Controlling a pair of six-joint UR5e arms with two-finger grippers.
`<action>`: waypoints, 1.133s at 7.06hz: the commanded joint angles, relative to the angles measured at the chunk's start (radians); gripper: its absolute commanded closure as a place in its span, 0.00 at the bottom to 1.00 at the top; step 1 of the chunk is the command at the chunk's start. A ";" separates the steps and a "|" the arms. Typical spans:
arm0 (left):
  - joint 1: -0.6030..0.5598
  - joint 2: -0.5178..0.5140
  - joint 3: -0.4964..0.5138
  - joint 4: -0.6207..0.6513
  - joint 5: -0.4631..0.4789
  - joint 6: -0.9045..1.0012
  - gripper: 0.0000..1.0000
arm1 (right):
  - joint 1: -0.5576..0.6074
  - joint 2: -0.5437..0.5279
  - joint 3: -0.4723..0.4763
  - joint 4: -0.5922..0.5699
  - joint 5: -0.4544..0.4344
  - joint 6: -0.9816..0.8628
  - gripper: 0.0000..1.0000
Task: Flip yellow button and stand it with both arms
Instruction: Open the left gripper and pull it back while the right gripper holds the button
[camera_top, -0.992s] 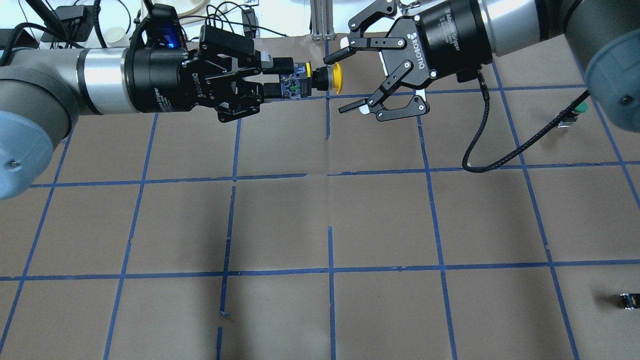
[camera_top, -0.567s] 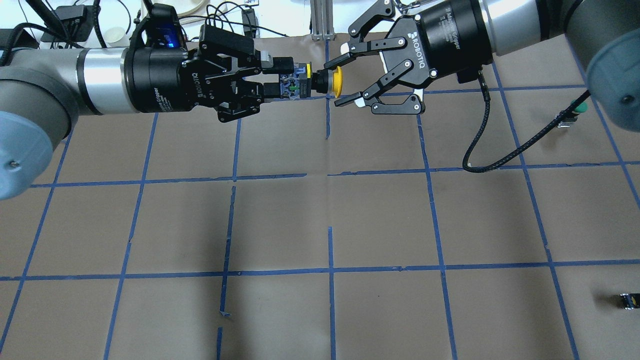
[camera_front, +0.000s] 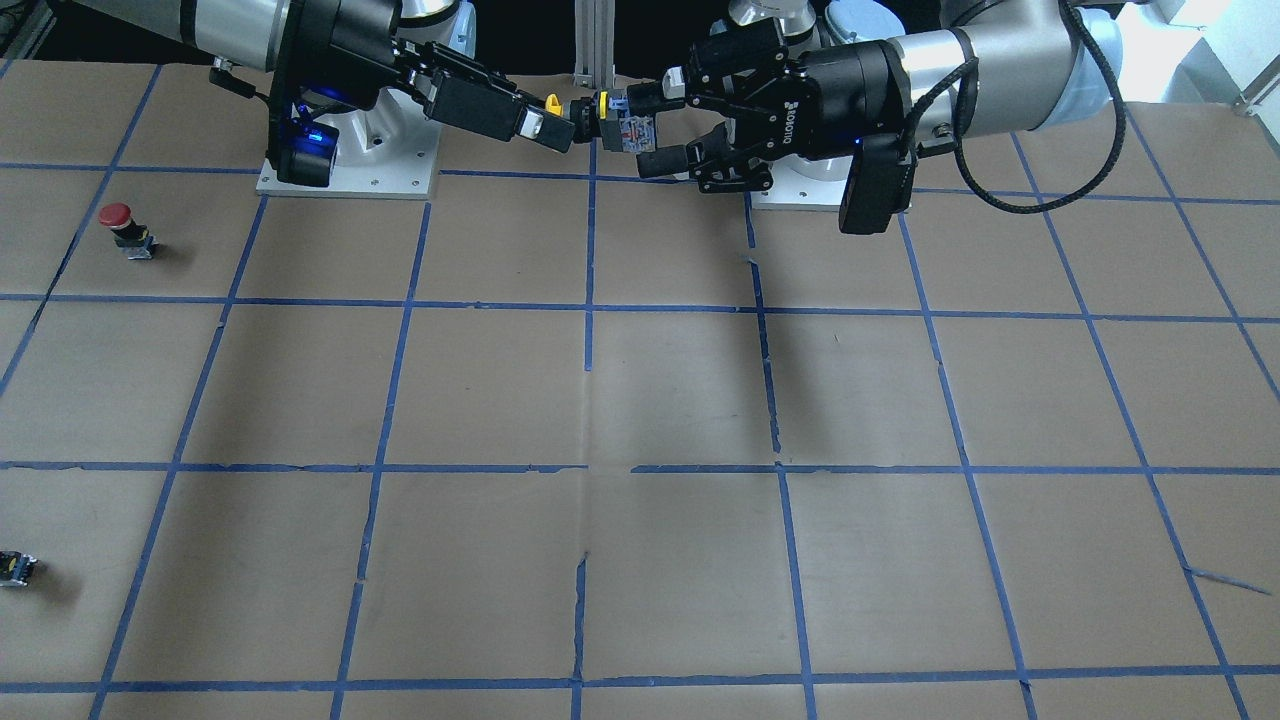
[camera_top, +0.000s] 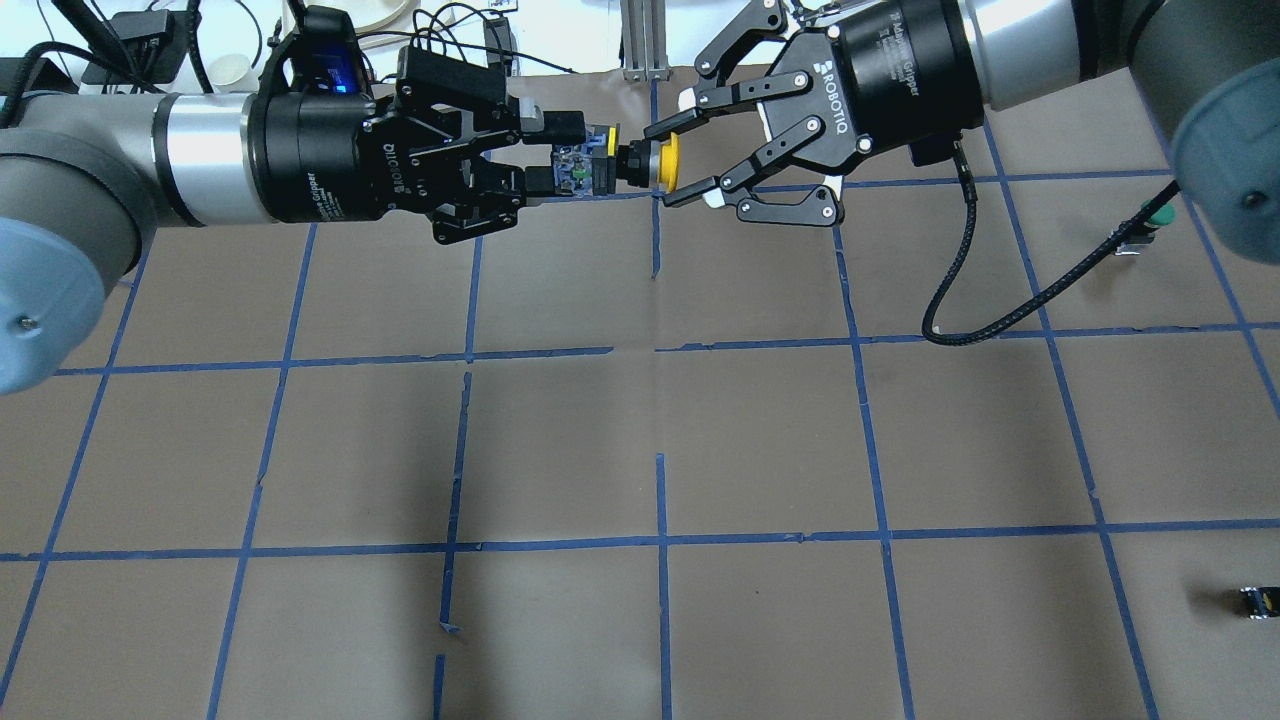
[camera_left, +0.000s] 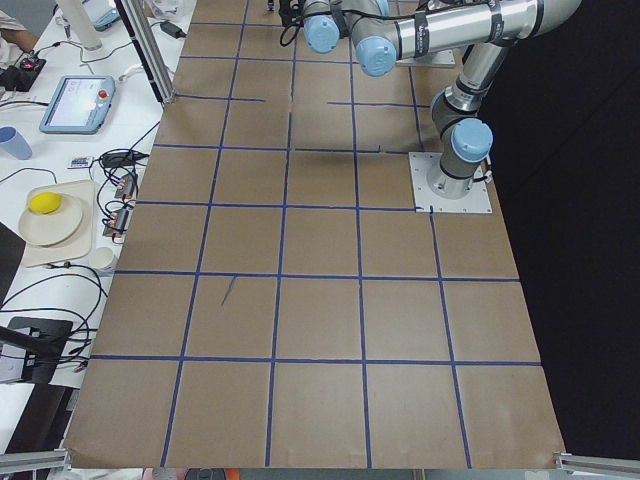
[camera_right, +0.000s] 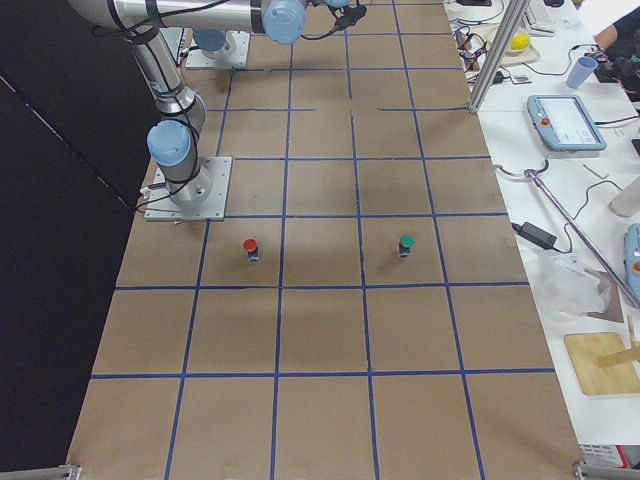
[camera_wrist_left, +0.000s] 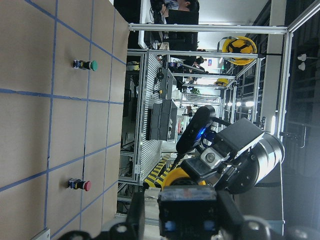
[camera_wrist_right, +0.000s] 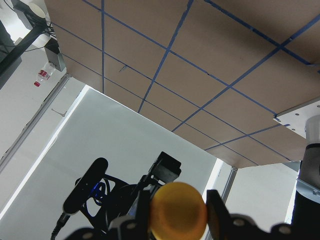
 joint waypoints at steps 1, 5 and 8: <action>0.005 0.000 0.009 0.000 0.003 -0.018 0.01 | -0.018 0.002 0.000 -0.003 -0.010 0.000 0.84; 0.009 -0.017 0.028 0.213 0.416 -0.218 0.01 | -0.220 0.002 0.000 0.003 -0.254 -0.209 0.92; -0.011 -0.026 0.094 0.221 0.838 -0.206 0.01 | -0.228 0.005 0.003 -0.001 -0.608 -0.482 0.92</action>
